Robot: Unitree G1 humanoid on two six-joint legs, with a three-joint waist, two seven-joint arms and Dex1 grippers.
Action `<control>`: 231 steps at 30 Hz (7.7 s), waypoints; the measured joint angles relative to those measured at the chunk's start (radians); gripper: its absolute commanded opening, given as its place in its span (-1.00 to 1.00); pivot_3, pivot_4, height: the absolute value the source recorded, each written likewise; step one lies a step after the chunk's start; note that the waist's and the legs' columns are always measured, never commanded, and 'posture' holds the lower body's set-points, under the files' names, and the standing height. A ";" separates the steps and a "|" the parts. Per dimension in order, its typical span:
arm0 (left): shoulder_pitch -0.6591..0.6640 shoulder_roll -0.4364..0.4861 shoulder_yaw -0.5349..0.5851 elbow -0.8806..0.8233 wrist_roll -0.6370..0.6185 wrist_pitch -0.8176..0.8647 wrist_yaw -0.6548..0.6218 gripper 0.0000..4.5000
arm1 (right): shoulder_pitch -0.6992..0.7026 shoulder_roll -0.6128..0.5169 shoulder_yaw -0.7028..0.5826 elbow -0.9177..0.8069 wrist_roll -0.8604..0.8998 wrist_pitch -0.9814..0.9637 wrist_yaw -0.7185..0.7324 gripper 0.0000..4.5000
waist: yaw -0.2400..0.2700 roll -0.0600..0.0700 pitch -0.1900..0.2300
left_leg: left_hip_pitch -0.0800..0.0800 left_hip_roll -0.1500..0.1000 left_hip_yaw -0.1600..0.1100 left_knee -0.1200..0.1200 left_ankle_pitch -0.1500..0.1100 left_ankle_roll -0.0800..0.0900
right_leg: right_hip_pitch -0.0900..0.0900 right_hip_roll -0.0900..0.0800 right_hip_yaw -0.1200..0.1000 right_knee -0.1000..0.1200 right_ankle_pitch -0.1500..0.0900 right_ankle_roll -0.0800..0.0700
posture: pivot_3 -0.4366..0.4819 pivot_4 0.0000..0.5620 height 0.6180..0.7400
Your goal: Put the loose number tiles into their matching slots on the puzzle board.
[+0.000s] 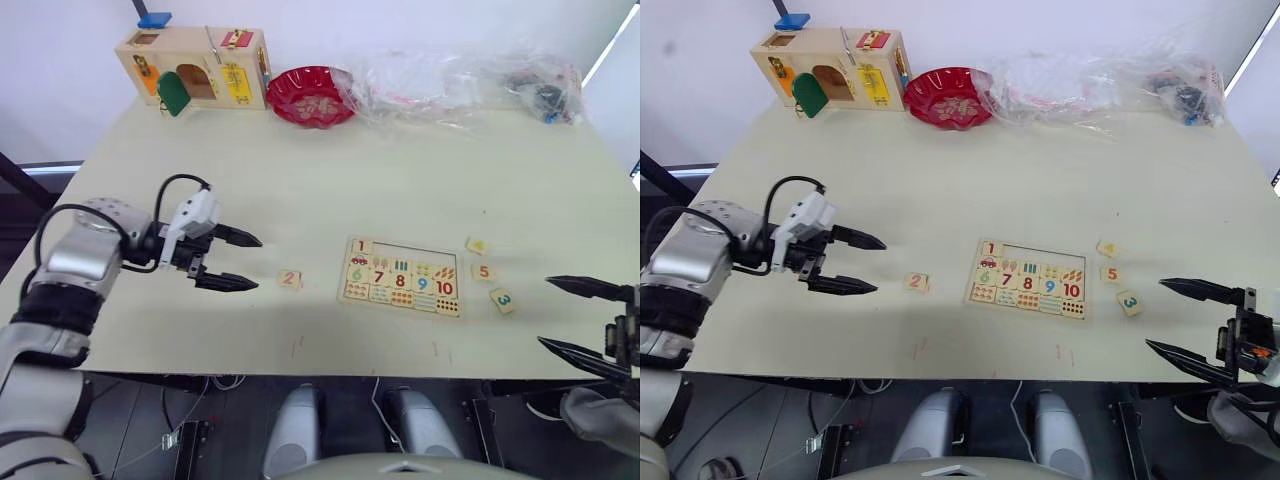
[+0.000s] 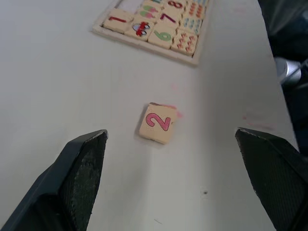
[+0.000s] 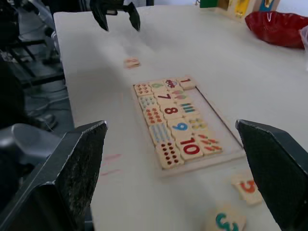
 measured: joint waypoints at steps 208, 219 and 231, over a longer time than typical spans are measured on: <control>-0.545 -0.777 0.029 0.691 0.658 -0.236 0.281 -0.97 | 0.247 0.219 -0.037 -0.184 0.010 -0.186 -0.197 1.00 | 0.002 0.001 0.000 | -0.011 -0.005 -0.017 0.011 0.000 0.000 | 0.000 0.005 -0.001 0.004 0.001 0.007 | -0.05 -0.47 1.00; -0.545 -0.789 0.029 0.694 0.686 -0.236 0.308 -0.97 | 0.255 0.219 -0.037 -0.189 0.010 -0.186 -0.200 1.00 | 0.002 0.001 0.000 | -0.011 -0.005 -0.017 0.011 0.000 0.000 | 0.000 0.005 -0.001 0.004 0.001 0.007 | -0.05 -0.47 1.00; -0.545 -0.802 0.028 0.694 0.699 -0.236 0.318 -0.97 | 0.255 0.219 -0.037 -0.189 0.010 -0.186 -0.200 1.00 | 0.002 0.001 0.000 | -0.011 -0.005 -0.017 0.011 0.000 0.000 | 0.000 0.005 -0.001 0.004 0.001 0.007 | -0.05 -0.47 1.00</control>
